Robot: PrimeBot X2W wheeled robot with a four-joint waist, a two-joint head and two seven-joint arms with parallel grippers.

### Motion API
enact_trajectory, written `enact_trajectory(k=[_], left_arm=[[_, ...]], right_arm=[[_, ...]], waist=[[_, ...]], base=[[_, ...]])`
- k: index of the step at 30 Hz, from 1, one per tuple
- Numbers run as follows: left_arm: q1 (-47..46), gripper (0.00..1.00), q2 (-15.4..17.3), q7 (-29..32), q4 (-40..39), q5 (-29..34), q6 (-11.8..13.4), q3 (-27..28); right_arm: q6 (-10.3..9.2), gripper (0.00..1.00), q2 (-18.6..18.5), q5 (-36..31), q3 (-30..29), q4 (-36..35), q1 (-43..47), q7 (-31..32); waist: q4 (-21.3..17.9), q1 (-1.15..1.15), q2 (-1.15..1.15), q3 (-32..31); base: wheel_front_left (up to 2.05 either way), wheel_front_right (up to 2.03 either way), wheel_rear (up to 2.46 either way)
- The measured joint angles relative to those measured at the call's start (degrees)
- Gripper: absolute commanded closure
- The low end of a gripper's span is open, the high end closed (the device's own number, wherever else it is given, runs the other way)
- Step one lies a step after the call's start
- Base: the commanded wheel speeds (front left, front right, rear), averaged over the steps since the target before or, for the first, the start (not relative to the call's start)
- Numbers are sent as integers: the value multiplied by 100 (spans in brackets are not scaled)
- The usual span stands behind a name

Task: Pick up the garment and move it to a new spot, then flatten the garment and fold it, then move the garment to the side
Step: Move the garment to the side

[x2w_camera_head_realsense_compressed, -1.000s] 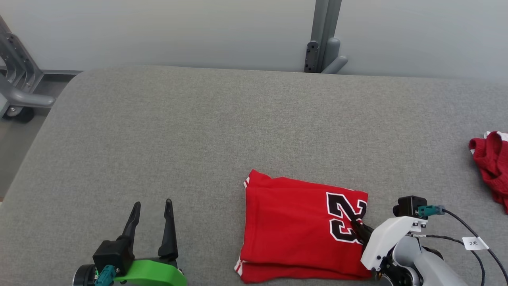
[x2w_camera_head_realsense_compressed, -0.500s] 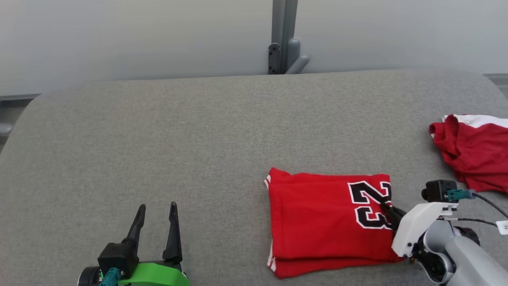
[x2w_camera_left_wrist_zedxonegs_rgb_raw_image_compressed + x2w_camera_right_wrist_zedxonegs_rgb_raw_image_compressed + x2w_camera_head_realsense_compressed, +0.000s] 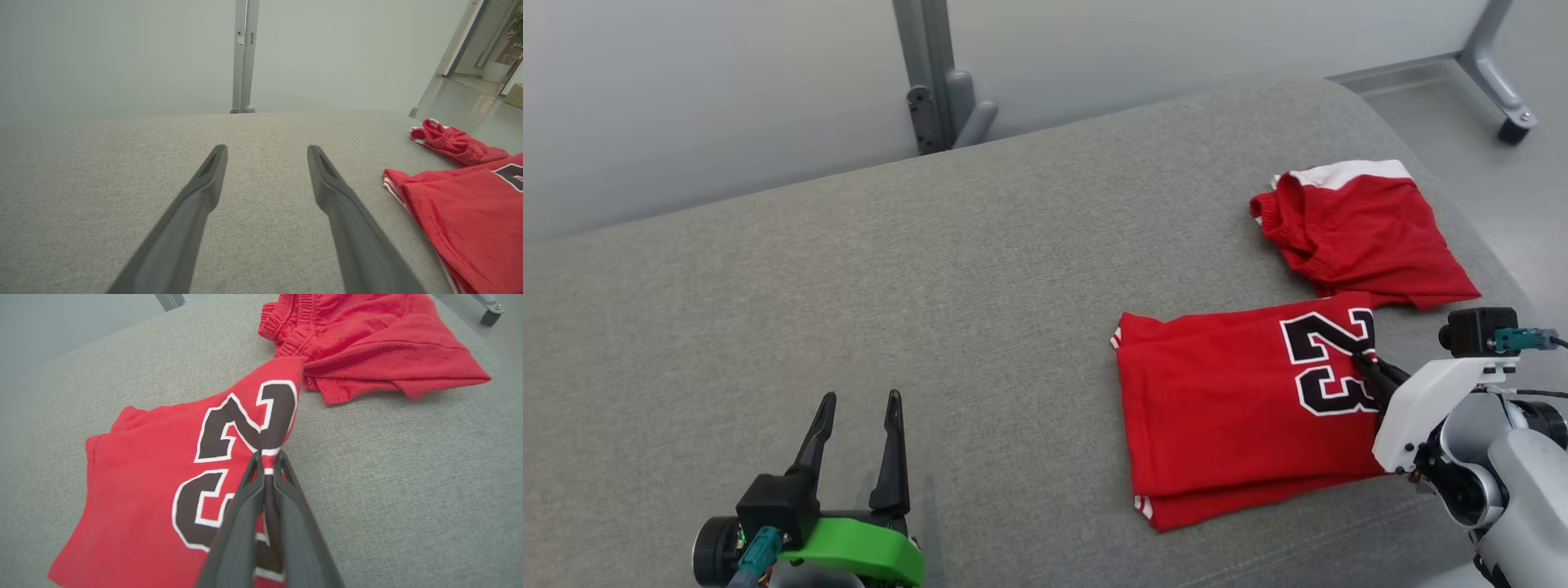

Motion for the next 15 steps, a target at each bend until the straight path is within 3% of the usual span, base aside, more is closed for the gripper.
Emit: enact_trajectory(k=[7, 15], left_arm=[[-137, 0, 0, 0, 22, 47, -65, -1], [-133, 0, 7, 0, 60, 65, -96, 57]], right_arm=[[-1, 100, 143, -142, -10, -94, -233, -51], [0, 100, 209, -261, -130, -224, -674, -40]], waist=[[-396, 0, 0, 245], [-321, 0, 0, 324]], base=[[0, 0, 0], [0, 0, 0]])
